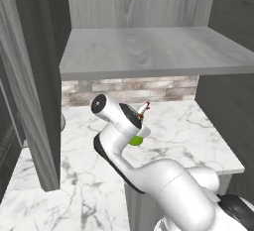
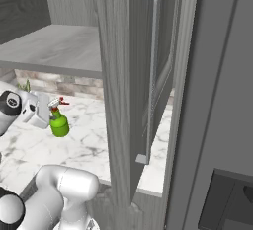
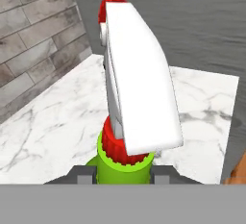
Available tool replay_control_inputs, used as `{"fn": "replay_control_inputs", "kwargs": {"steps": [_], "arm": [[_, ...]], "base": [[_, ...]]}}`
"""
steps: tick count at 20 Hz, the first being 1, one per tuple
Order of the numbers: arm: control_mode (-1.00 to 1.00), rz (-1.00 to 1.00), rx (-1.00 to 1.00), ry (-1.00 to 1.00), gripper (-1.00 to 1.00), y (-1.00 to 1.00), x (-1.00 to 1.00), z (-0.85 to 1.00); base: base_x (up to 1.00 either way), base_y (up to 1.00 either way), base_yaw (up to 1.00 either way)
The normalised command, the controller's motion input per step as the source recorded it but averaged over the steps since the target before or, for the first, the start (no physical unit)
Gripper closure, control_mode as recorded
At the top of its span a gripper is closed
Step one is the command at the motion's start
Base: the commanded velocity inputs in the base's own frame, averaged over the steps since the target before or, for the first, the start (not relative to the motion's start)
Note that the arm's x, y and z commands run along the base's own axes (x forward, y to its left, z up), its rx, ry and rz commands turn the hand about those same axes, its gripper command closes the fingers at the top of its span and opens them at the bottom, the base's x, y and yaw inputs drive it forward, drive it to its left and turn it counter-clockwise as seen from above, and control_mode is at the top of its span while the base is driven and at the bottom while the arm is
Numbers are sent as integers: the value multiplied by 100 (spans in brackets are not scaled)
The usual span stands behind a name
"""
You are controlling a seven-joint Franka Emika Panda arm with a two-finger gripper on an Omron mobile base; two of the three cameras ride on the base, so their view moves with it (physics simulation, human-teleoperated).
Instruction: Move the cutting board and knife to the sink. Then move spray from the cabinet to the counter.
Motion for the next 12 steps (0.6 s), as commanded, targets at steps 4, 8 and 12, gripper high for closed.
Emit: {"fn": "replay_control_inputs", "kwargs": {"steps": [4, 8, 12], "arm": [[-100, -1, 6, 0, 100, 17, 37, -35], [-100, 0, 1, 0, 100, 12, 34, -41], [-100, -2, 0, 0, 100, 14, 29, -41]], "base": [[0, 0, 0], [0, 0, 0], [0, 0, 0]]}}
